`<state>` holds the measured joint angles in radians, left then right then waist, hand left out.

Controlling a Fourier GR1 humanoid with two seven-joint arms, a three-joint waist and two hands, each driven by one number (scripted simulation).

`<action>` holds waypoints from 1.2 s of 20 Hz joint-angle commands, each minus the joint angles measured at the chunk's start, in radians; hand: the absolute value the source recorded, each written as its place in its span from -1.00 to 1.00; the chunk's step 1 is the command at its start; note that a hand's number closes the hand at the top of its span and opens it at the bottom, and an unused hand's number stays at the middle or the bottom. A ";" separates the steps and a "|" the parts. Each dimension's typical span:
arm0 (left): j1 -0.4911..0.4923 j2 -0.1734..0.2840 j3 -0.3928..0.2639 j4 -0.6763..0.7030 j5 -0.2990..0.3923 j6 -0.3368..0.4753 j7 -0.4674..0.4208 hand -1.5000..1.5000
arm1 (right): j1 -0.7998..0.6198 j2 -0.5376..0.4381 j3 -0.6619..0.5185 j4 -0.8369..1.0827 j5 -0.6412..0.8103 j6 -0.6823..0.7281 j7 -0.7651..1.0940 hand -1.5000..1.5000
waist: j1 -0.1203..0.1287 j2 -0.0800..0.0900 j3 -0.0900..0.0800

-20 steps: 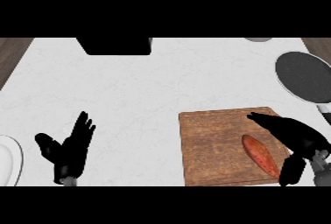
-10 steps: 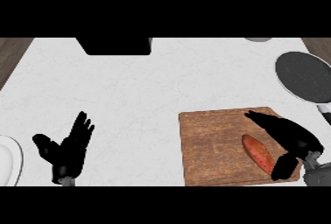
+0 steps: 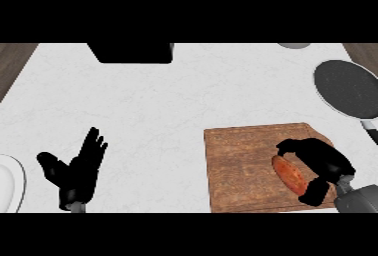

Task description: Pick the sweet potato from the cutting board and place it in the pan

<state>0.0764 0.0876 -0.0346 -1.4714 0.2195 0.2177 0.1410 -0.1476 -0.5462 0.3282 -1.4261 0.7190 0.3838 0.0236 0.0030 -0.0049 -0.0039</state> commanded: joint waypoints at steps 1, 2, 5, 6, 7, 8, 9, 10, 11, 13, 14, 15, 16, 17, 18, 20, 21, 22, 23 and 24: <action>0.018 0.016 0.030 0.041 0.012 -0.051 -0.045 0.00 | -0.010 0.030 -0.007 0.052 0.071 -0.050 -0.094 1.00 | 0.000 0.005 0.004; 0.034 -0.056 -0.036 0.057 -0.041 0.005 -0.085 0.00 | 0.011 0.032 -0.001 0.097 0.081 -0.111 -0.147 1.00 | 0.000 0.006 0.004; 0.104 -0.034 -0.027 -0.065 -0.027 0.002 -0.019 0.00 | 0.006 0.072 -0.028 0.040 0.100 -0.054 -0.082 1.00 | 0.001 0.004 0.004; 0.030 -0.004 0.024 0.007 -0.002 -0.035 -0.029 0.00 | 0.060 0.047 -0.046 0.024 0.105 -0.076 -0.138 1.00 | -0.003 0.004 0.004; 0.059 -0.036 -0.025 -0.073 -0.034 0.022 0.030 0.00 | -0.009 0.076 -0.031 0.120 0.150 -0.087 -0.134 1.00 | 0.002 0.005 0.004; -0.068 -0.023 0.030 0.085 -0.015 -0.006 -0.010 0.00 | -0.010 0.055 -0.047 0.110 0.125 -0.051 -0.161 1.00 | -0.003 0.006 0.004; 0.032 -0.008 0.020 0.018 -0.006 -0.046 -0.024 0.00 | 0.007 0.065 -0.074 0.081 0.136 -0.060 -0.159 1.00 | -0.001 0.005 0.004; -0.021 -0.051 0.003 0.091 -0.032 -0.005 -0.049 0.00 | -0.002 0.120 -0.039 0.004 0.148 -0.024 -0.025 1.00 | -0.004 0.005 0.004; -0.076 0.035 0.071 0.032 0.021 -0.039 0.058 0.00 | -0.037 0.133 -0.060 0.051 0.146 -0.027 0.001 1.00 | -0.002 0.005 0.004; 0.025 -0.009 0.026 0.062 0.000 -0.069 -0.064 0.00 | -0.062 0.198 -0.070 0.082 0.178 -0.090 0.065 1.00 | 0.001 0.005 0.004; -0.011 -0.010 0.032 0.070 -0.007 -0.046 -0.044 0.00 | -0.107 0.265 -0.044 0.079 0.204 -0.072 0.175 1.00 | 0.003 0.006 0.003; 0.024 0.016 0.025 -0.011 -0.002 -0.047 0.022 0.00 | -0.138 0.282 -0.074 0.145 0.216 -0.118 0.186 1.00 | 0.013 0.006 0.004; -0.007 -0.028 0.017 0.047 -0.024 -0.023 -0.044 0.00 | -0.169 0.281 -0.086 0.181 0.230 -0.132 0.171 1.00 | 0.007 0.007 0.004; -0.012 -0.013 0.032 0.046 -0.008 -0.038 -0.029 0.00 | -0.138 0.268 -0.088 0.151 0.250 -0.185 0.146 1.00 | 0.003 0.006 0.004; -0.001 -0.017 0.016 0.010 -0.032 -0.008 -0.006 0.00 | -0.136 0.264 -0.085 0.058 0.252 -0.159 0.184 1.00 | -0.001 0.004 0.004; -0.035 -0.026 0.040 0.123 -0.020 -0.041 -0.086 0.00 | -0.107 0.229 -0.091 0.012 0.284 -0.219 0.154 1.00 | -0.008 0.005 0.003; 0.004 -0.001 0.038 0.020 -0.013 -0.029 -0.008 0.00 | -0.088 0.241 -0.086 -0.004 0.307 -0.273 0.157 1.00 | -0.003 0.003 0.004; 0.036 -0.067 -0.027 0.009 -0.050 0.006 -0.034 0.00 | -0.140 0.234 -0.103 -0.068 0.313 -0.267 0.194 1.00 | -0.006 0.000 0.004; -0.047 0.002 0.061 0.056 0.004 -0.027 0.011 0.00 | -0.091 0.214 -0.117 -0.069 0.336 -0.356 0.160 1.00 | -0.016 0.003 0.004; 0.008 -0.024 0.017 0.015 -0.028 -0.011 -0.013 0.00 | -0.110 0.251 -0.125 -0.154 0.328 -0.345 0.226 1.00 | -0.016 -0.003 0.004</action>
<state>0.0690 0.0689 -0.0089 -1.4466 0.1991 0.1981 0.1179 -0.2540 -0.3153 0.2309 -1.4587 1.0134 0.1305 0.1932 -0.0056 -0.0060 -0.0004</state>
